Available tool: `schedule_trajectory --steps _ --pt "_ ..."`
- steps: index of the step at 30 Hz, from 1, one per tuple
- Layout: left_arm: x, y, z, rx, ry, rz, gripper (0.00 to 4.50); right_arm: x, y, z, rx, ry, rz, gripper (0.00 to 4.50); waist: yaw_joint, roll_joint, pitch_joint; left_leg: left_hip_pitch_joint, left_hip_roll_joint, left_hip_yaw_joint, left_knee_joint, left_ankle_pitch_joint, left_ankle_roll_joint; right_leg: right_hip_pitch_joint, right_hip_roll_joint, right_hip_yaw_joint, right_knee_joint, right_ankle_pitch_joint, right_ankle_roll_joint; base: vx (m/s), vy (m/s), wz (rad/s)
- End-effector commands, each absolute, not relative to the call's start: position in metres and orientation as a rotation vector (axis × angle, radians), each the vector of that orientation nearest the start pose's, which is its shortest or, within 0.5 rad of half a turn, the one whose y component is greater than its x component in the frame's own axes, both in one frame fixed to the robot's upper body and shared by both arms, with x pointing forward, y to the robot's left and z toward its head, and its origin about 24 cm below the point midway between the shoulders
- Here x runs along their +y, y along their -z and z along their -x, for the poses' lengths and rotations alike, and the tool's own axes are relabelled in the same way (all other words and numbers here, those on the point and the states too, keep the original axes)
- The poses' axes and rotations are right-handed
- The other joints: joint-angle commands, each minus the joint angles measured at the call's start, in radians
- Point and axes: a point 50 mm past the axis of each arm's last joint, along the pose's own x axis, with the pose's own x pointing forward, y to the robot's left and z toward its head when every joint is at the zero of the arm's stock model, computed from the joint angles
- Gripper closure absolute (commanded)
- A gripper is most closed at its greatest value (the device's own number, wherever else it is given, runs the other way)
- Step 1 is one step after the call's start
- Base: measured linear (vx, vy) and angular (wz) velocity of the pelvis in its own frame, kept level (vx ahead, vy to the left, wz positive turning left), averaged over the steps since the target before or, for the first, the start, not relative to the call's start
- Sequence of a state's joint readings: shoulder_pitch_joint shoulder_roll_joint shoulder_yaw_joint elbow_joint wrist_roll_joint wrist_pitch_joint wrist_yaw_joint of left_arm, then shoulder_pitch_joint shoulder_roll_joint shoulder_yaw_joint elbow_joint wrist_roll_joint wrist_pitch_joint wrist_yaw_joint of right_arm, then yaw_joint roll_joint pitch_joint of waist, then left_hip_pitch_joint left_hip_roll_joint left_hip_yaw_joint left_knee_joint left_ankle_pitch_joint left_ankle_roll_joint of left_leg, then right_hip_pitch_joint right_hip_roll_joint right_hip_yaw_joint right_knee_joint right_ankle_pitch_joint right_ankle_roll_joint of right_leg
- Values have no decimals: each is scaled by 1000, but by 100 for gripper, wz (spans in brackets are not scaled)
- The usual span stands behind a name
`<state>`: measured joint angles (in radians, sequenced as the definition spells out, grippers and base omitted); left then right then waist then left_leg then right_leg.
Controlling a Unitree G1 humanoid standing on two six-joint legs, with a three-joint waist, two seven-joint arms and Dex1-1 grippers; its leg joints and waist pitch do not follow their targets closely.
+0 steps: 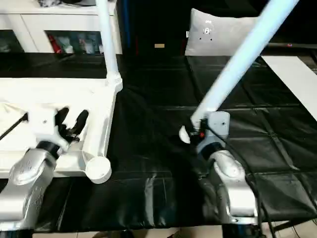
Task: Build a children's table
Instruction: Pick table leg, then move to table
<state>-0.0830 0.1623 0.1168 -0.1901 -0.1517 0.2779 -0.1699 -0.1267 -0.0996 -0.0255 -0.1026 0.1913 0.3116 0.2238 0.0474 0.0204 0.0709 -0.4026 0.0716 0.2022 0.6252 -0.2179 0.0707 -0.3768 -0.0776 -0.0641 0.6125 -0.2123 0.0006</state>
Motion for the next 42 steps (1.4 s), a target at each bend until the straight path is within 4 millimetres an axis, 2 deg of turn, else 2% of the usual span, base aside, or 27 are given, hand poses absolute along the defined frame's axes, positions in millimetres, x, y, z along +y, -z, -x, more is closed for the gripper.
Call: schedule_trajectory --steps 1,3,5,7,8,9,10,12,13,14,15,16,17,19,21,24,26,27,28,30,31,33,36,38,39,40,42 --pt "186 -91 -267 -27 104 -15 170 -150 -77 -275 48 -266 -114 263 28 -7 -54 17 172 -103 -36 -231 3 46 -249 139 -121 -176 -273 0 0 0" --pt "185 -91 -267 -19 105 -24 170 -150 -77 -275 49 -269 -111 263 50 5 -47 -2 191 -140 30 -190 3 63 -321 173 -158 -274 -285 -3 40 -1" --pt "184 -91 -267 -10 112 -37 170 -150 -77 -275 48 -275 -104 263 49 14 -44 -18 189 -168 19 -178 -8 79 -290 148 -152 -364 -268 8 120 -14" --pt "184 -92 -267 -10 113 -32 170 -151 -78 -275 42 -267 -99 263 20 41 -56 59 164 -143 -98 -252 -3 14 -75 37 -56 -316 -182 22 165 -2" --pt "184 -92 -266 -7 113 -33 170 -152 -78 -276 41 -266 -98 263 -6 64 -58 75 120 -120 -159 -224 -12 -29 39 -39 106 -210 -78 14 185 3" --pt "184 -93 -266 -4 113 -37 170 -152 -78 -277 40 -268 -96 263 -10 47 -62 83 121 -118 -163 -176 -9 -44 48 -49 133 -172 -17 -19 185 4" --pt "185 -92 -266 -3 111 -39 170 -152 -78 -277 42 -277 -91 263 -7 35 -68 76 110 -94 -177 -82 -95 -51 41 -68 148 -104 40 -33 139 2" --pt "187 -92 -265 0 112 -42 170 -150 -78 -277 46 -292 -81 263 -16 8 -78 96 90 -89 -209 -103 -235 -40 11 -70 95 -28 -2 -37 128 -7" --pt "188 -92 -264 6 114 -53 170 -150 -79 -277 43 -291 -87 263 -2 -32 -88 76 64 -72 -152 -154 -385 -23 -122 -5 9 4 -69 -20 78 -14" --pt "188 -92 -264 7 115 -54 170 -150 -79 -277 43 -289 -87 263 17 -66 -103 21 38 -107 40 -190 -314 17 -281 103 -50 30 -82 -20 78 -14" --pt "187 -92 -265 8 117 -53 170 -150 -79 -277 43 -289 -87 263 14 -19 -83 -67 35 -205 179 -196 -203 79 -355 153 -107 118 -85 -5 69 -27" --pt "187 -92 -265 9 119 -51 170 -149 -79 -277 44 -291 -86 263 15 -21 -57 -73 34 -215 195 -193 -264 84 -275 75 -108 84 -133 -29 116 -38" --pt "187 -92 -265 10 120 -51 170 -149 -78 -277 45 -293 -83 263 22 -19 -51 -49 51 -212 167 -195 -270 82 -247 62 -115 27 -201 -29 116 -38" --pt "185 -92 -265 12 122 -49 170 -148 -78 -276 46 -299 -79 263 18 19 -62 19 106 -181 -33 -48 -116 85 -95 28 -89 -228 -314 -65 189 -4" --pt "184 -91 -266 15 125 -46 170 -148 -77 -275 50 -304 -75 263 -52 58 -69 118 155 -232 -114 -88 107 -23 29 -28 80 -171 -151 -48 224 8" --pt "181 -89 -270 28 129 -35 170 -147 -78 -274 47 -313 -78 263 -32 54 -54 108 135 -185 -129 -108 267 -52 21 -49 121 -134 -37 -45 186 1" --pt "177 -87 -273 41 136 -54 170 -148 -79 -274 47 -314 -73 263 -17 21 -52 88 123 -179 -134 -142 226 -18 -24 1 52 -105 -19 -72 114 -4" --pt "175 -87 -273 38 137 -67 170 -148 -79 -274 49 -312 -66 263 -11 -5 -62 69 108 -173 -103 -177 174 4 -80 49 -2 -91 -16 -75 81 -5" --pt "173 -87 -274 37 135 -68 170 -150 -79 -275 50 -310 -61 263 28 -12 -63 26 136 -171 -3 -150 -11 61 -244 139 -86 -185 -190 -72 89 -1" --pt "171 -87 -275 39 131 -57 170 -151 -80 -275 50 -309 -61 263 18 12 -58 42 173 -188 -59 -160 -94 49 -135 77 -48 -179 -222 -67 73 -1" --pt "169 -87 -276 41 123 -55 170 -153 -80 -277 49 -313 -60 263 -31 55 -64 78 281 -290 -156 -280 -180 0 -18 35 71 -140 -62 -52 14 6" --pt "169 -88 -277 42 120 -73 170 -153 -81 -278 52 -322 -59 263 -30 67 -66 57 264 -265 -178 -317 -205 -26 17 16 135 -135 44 -26 7 3" --pt "169 -87 -277 50 115 -82 170 -152 -79 -280 66 -352 -36 263 -29 68 -86 79 186 -250 -150 -211 -93 -29 15 13 95 -77 4 -49 -85 1" --pt "167 -84 -277 70 151 -109 170 -152 -81 -282 50 -362 -17 263 -24 20 -93 69 141 -217 -109 -129 55 -9 -27 52 -3 17 -59 -69 -187 -7" --pt "167 -83 -277 79 168 -120 170 -152 -82 -283 46 -357 -22 263 -1 -9 -94 -12 71 -133 -41 -61 86 47 -119 94 -66 158 -146 -51 -236 -2" --pt "165 -79 -277 107 212 -137 170 -151 -82 -284 41 -363 -24 263 37 -31 -90 -11 63 -107 -12 -18 31 47 -156 114 -82 178 -25 -52 -240 -4" --pt "166 -72 -277 153 306 -189 170 -148 -85 -285 32 -373 -26 263 46 -32 -90 -10 76 -100 -45 7 -31 48 -109 92 -75 78 118 -59 -212 -4"
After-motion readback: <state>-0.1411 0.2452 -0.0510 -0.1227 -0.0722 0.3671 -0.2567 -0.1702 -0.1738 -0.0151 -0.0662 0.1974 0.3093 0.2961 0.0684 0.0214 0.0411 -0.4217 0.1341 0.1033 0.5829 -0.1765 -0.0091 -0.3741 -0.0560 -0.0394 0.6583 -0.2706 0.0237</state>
